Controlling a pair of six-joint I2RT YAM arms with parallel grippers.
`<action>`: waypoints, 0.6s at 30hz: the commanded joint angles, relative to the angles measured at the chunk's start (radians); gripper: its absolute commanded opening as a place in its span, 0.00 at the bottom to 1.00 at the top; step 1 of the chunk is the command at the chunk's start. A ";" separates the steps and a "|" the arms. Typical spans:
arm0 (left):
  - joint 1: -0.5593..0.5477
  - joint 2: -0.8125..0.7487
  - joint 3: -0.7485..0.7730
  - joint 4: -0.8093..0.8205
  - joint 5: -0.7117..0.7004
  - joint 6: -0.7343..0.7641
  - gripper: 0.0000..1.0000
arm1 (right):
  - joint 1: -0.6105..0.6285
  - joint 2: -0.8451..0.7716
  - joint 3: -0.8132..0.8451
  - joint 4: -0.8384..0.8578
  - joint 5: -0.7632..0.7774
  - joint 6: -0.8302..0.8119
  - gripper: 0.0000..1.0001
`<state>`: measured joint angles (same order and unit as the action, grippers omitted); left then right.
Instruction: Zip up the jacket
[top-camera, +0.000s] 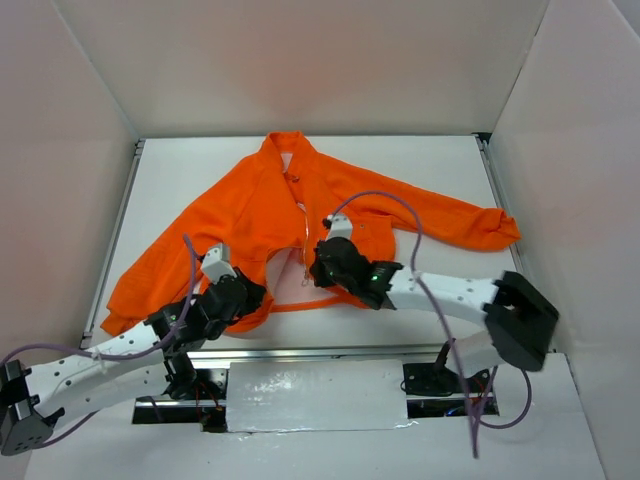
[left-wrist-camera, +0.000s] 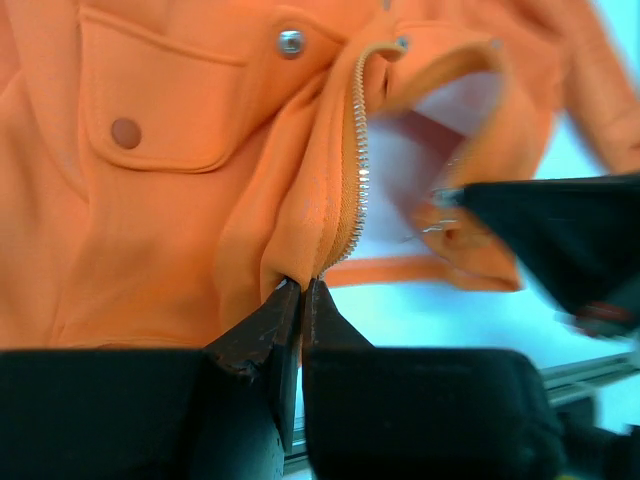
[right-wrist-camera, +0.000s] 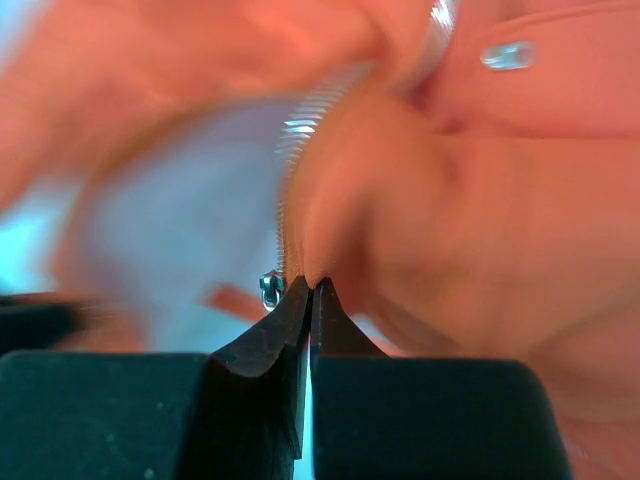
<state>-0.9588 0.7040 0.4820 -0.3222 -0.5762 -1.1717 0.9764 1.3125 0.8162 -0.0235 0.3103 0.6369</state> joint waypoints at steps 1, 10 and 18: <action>0.005 0.034 0.001 0.045 0.004 0.043 0.00 | -0.007 0.099 0.009 0.100 0.072 -0.046 0.00; 0.005 -0.096 -0.071 0.084 -0.004 0.081 0.00 | -0.016 0.039 -0.049 0.332 0.000 -0.138 0.00; 0.005 -0.078 -0.095 0.331 -0.050 0.185 0.00 | 0.057 -0.097 -0.178 0.292 0.039 0.064 0.00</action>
<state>-0.9577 0.6098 0.3870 -0.1627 -0.5785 -1.0489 0.9810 1.2766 0.6704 0.2424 0.3061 0.6079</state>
